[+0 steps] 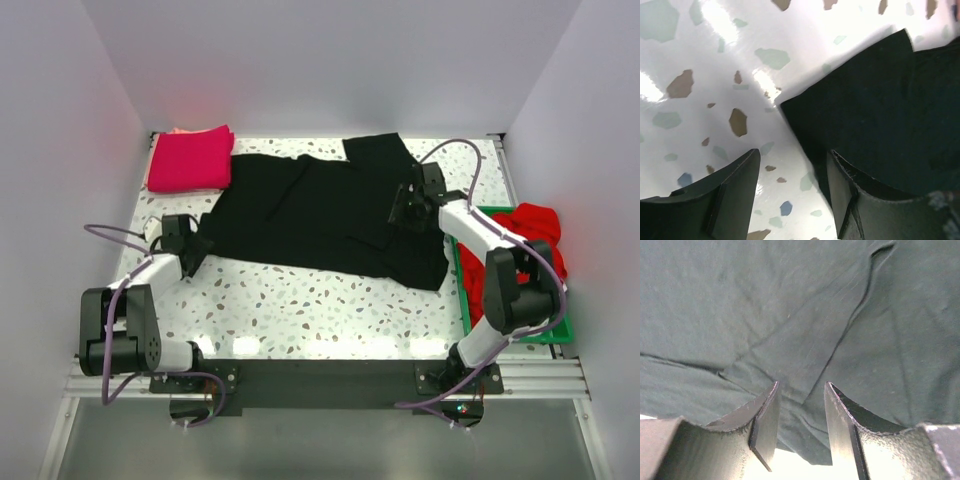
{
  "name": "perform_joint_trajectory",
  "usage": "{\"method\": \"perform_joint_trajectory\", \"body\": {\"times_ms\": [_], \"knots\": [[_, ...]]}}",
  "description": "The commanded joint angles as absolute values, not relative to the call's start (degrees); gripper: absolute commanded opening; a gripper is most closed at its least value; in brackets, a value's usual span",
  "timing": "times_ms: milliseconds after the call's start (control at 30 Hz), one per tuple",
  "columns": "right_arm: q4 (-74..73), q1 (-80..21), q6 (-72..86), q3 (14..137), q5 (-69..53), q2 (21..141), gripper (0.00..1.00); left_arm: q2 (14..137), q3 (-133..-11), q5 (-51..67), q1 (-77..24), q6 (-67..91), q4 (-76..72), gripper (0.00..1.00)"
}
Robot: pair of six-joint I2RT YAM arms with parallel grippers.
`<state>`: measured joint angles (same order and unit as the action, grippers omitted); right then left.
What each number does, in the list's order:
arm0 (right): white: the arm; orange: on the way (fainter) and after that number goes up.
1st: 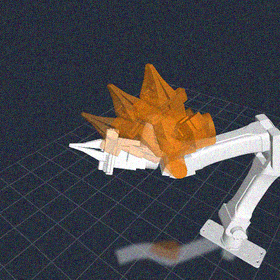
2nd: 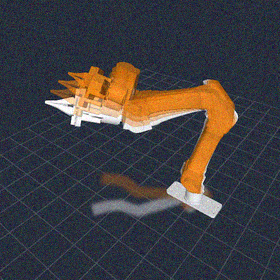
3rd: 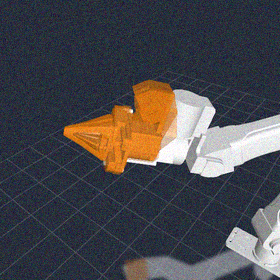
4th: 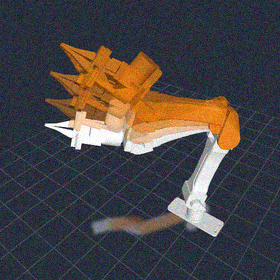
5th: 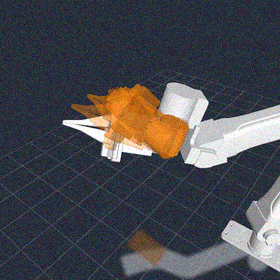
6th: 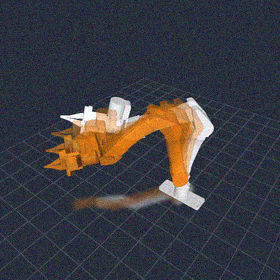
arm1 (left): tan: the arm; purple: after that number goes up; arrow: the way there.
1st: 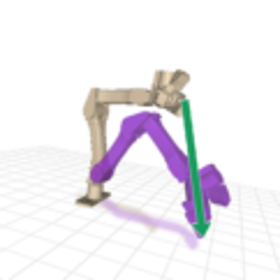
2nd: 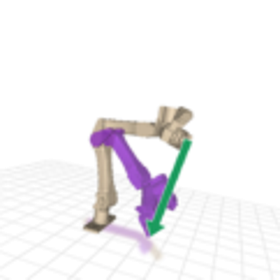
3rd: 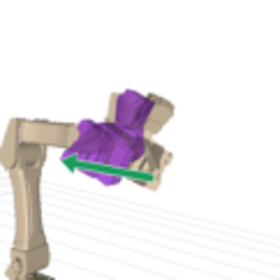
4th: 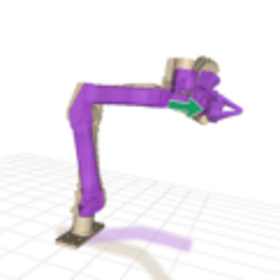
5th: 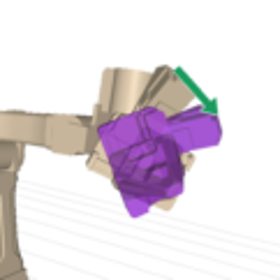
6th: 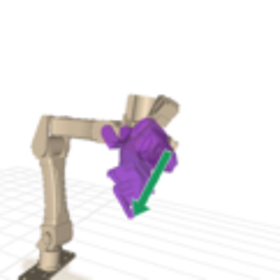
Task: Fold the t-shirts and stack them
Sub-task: Fold the tshirt
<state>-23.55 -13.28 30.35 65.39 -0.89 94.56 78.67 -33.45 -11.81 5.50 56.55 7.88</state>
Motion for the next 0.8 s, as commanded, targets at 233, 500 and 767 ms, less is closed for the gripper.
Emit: {"method": "perform_joint_trajectory", "body": {"times_ms": [233, 500, 767], "knots": [[-21.71, -14.50, 31.20, 64.42, 3.34, 98.43, 0.44, 83.67, -32.08, -10.99, 5.63, 58.18, -2.72, 0.54], [-19.43, -16.08, 32.87, 64.95, 2.20, 104.15, 0.44, 86.40, -33.48, -12.13, 5.63, 58.45, -2.72, 0.36], [-17.67, -17.14, 34.63, 66.09, 0.35, 105.21, 0.40, 84.20, -33.14, -13.97, 5.71, 58.18, -1.67, 0.08]]}}
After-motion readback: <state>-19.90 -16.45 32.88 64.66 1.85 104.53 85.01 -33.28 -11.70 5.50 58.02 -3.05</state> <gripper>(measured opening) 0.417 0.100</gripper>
